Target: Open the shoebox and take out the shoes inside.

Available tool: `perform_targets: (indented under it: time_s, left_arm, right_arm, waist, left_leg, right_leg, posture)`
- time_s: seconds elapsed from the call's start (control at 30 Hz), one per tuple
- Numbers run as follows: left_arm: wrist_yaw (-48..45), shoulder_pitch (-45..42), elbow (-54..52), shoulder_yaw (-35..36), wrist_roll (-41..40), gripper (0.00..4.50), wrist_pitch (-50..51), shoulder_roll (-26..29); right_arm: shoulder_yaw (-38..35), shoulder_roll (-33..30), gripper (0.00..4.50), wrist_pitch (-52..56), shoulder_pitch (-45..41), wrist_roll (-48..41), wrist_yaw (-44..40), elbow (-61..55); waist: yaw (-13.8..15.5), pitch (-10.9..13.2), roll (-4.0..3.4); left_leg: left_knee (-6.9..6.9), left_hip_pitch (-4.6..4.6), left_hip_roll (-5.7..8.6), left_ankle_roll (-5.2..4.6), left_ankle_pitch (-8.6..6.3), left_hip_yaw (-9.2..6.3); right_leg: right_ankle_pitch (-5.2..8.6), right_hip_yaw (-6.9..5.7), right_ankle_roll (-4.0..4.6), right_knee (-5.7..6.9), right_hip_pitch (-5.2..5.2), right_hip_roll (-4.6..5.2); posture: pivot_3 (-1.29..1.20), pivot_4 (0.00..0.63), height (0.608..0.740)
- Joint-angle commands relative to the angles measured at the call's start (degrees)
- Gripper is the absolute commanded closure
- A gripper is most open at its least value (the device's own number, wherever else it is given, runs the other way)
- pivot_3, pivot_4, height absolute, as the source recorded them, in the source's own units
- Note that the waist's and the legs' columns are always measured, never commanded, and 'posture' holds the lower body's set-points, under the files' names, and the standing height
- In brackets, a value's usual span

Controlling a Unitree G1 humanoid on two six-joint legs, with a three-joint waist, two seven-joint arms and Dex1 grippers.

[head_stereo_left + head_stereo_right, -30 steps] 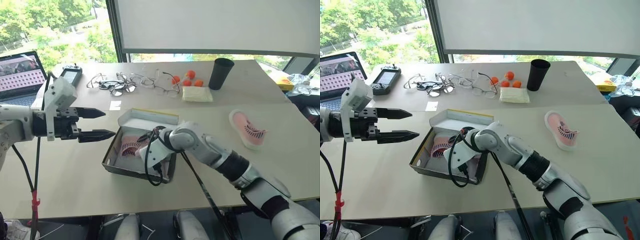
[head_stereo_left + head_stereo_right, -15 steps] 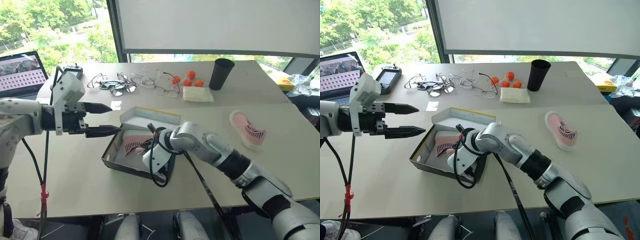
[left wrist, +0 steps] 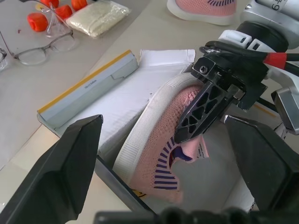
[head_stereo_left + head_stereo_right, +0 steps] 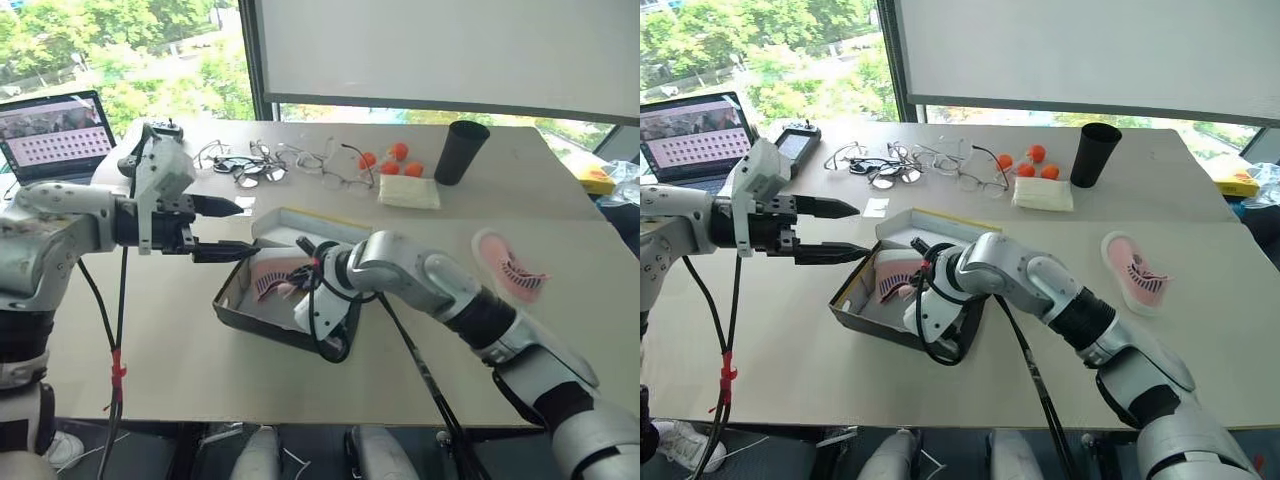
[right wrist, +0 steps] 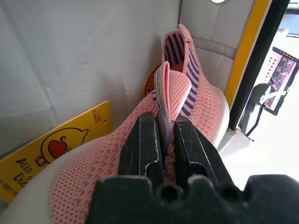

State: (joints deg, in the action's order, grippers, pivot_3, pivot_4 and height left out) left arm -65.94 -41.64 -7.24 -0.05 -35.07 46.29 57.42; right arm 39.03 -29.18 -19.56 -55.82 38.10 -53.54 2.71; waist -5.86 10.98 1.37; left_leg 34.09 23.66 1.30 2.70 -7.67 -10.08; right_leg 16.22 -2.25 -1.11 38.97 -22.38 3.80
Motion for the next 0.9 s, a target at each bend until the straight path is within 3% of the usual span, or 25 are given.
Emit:
perform_targets:
  time_s: [0.03, 0.3, 0.57, 0.73, 0.83, 0.9]
  left_arm:
    - [-0.6, -2.0, 0.8, 0.3, 1.4, 0.00, -1.9, -0.5]
    - [-1.5, -3.4, 2.9, -0.5, 3.5, 0.00, -4.0, -2.5]
    - [-1.0, -2.3, 4.6, 0.7, 5.0, 0.00, -5.7, -3.3]
    - [0.2, -1.2, 4.4, 1.4, 4.8, 0.00, -5.5, -3.8]
    - [2.6, -1.0, 4.8, 2.2, 5.0, 0.00, -5.4, -4.9]
    - [3.7, -0.8, 5.1, 2.6, 5.2, 0.00, -5.2, -5.3]
  right_arm:
    - [-4.7, -1.0, 4.48, -0.1, -3.0, -0.9, -0.4, -2.0]
    - [-10.9, -2.9, 4.48, 3.4, -5.6, -8.4, -5.8, -2.3]
    - [-21.5, -2.6, 4.48, 20.4, -12.8, -16.7, -6.9, 6.0]
    - [-32.5, -2.0, 4.48, 46.2, -16.0, -26.6, -8.0, 8.4]
    - [-40.0, -2.3, 4.48, 64.7, -14.4, -32.7, -6.2, 6.5]
    - [-42.5, -2.8, 4.48, 71.2, -12.8, -35.1, -4.5, 4.3]
  waist:
    - [-0.1, 0.0, 0.00]
    - [-0.4, 0.0, -0.03]
    - [1.4, 0.0, -0.02]
    - [2.3, 0.0, -0.02]
    - [2.7, 0.0, -0.02]
    - [2.9, 0.0, -0.02]
  left_leg:
    - [-0.18, -0.06, 0.20, 0.01, 0.19, -0.34]
    - [-0.37, -0.15, 0.83, -0.31, 0.62, -0.82]
    - [-0.35, -0.07, 0.78, -0.31, 0.55, 0.32]
    - [-0.33, 0.12, 0.87, -0.30, 0.51, 0.74]
    - [-0.29, 0.41, 0.91, -0.30, 0.51, 0.86]
    - [-0.29, 0.50, 0.96, -0.31, 0.50, 0.92]
  right_leg:
    - [0.30, -0.40, -0.13, 0.33, 0.03, 0.26]
    - [0.56, -0.96, 0.11, 0.88, 0.19, 0.96]
    - [0.53, 0.07, 0.14, 0.81, -0.23, 1.06]
    - [0.45, 0.53, 0.22, 0.76, -0.54, 1.16]
    - [0.39, 0.69, 0.28, 0.80, -0.85, 1.19]
    - [0.29, 0.77, 0.44, 0.78, -0.94, 1.24]
  posture:
    - [0.00, 0.150, 0.734]
    - [0.00, 0.150, 0.734]
    - [0.00, 0.150, 0.734]
    - [0.00, 0.150, 0.734]
    - [0.00, 0.150, 0.734]
    - [0.00, 0.150, 0.734]
